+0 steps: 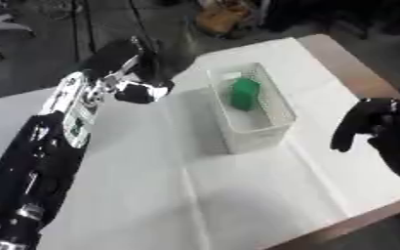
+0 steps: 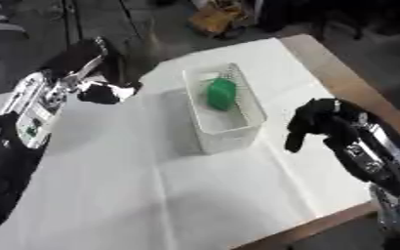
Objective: Pick up objects on the table and place them in the box.
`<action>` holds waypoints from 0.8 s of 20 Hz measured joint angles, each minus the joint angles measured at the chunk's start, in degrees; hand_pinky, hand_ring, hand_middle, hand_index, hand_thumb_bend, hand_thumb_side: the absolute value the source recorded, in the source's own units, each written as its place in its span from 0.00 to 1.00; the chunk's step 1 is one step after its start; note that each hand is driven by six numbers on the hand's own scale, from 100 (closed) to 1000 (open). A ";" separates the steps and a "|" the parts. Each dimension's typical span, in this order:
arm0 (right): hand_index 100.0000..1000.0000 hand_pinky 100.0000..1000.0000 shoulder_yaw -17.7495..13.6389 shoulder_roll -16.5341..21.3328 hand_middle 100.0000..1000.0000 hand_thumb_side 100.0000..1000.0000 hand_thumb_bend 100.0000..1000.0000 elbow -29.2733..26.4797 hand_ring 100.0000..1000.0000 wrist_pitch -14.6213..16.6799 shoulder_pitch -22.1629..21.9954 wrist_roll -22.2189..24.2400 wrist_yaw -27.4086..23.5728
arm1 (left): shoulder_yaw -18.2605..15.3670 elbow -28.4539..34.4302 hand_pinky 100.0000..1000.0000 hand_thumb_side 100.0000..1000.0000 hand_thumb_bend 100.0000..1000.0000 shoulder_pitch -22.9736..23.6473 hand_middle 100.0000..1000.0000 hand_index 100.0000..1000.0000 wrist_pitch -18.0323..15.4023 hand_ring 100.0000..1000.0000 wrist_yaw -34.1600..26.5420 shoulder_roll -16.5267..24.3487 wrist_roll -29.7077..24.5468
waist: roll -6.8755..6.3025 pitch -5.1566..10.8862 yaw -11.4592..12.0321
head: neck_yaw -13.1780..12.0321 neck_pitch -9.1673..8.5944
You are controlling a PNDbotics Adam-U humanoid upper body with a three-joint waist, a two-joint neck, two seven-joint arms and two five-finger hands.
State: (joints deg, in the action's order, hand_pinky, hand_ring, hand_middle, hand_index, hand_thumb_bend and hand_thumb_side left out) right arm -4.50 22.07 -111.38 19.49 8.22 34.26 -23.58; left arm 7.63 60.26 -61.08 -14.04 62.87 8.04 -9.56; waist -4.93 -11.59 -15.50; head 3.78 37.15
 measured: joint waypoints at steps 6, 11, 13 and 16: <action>0.78 0.45 0.71 0.29 0.57 0.67 0.00 0.02 0.43 -0.93 0.98 0.99 -0.26 | 2.18 1.64 0.83 0.42 0.00 -1.09 0.14 0.22 -2.57 0.44 5.33 1.10 1.29 | -1.95 0.00 -2.64 | -0.57 -0.36; 0.78 0.45 1.39 0.62 0.57 0.67 0.00 0.12 0.43 -1.90 1.84 1.84 -0.64 | 3.49 1.52 0.87 0.45 0.00 -1.51 0.16 0.25 -4.02 0.46 10.70 1.91 1.16 | -3.30 0.00 -4.87 | -1.11 -0.43; 0.78 0.45 1.56 0.64 0.57 0.67 0.00 0.15 0.43 -2.18 1.96 2.09 -0.75 | 3.49 1.03 0.88 0.45 0.00 -1.51 0.16 0.25 -4.28 0.46 12.90 1.93 1.29 | -3.35 0.00 -5.09 | -1.29 -0.43; 0.78 0.45 1.70 0.71 0.57 0.68 0.00 0.25 0.43 -2.56 2.39 2.29 -0.77 | 3.49 0.24 0.92 0.48 0.00 -1.51 0.16 0.26 -4.81 0.47 16.17 1.99 1.82 | -3.88 0.00 -5.72 | -1.58 -0.43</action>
State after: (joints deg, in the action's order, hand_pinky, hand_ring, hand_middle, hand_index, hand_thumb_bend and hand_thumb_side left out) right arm -2.80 22.77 -111.14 16.92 10.61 36.55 -24.35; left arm 11.13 60.51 -62.59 -18.85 79.03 10.04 -7.74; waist -8.81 -11.59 -21.23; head 2.20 36.71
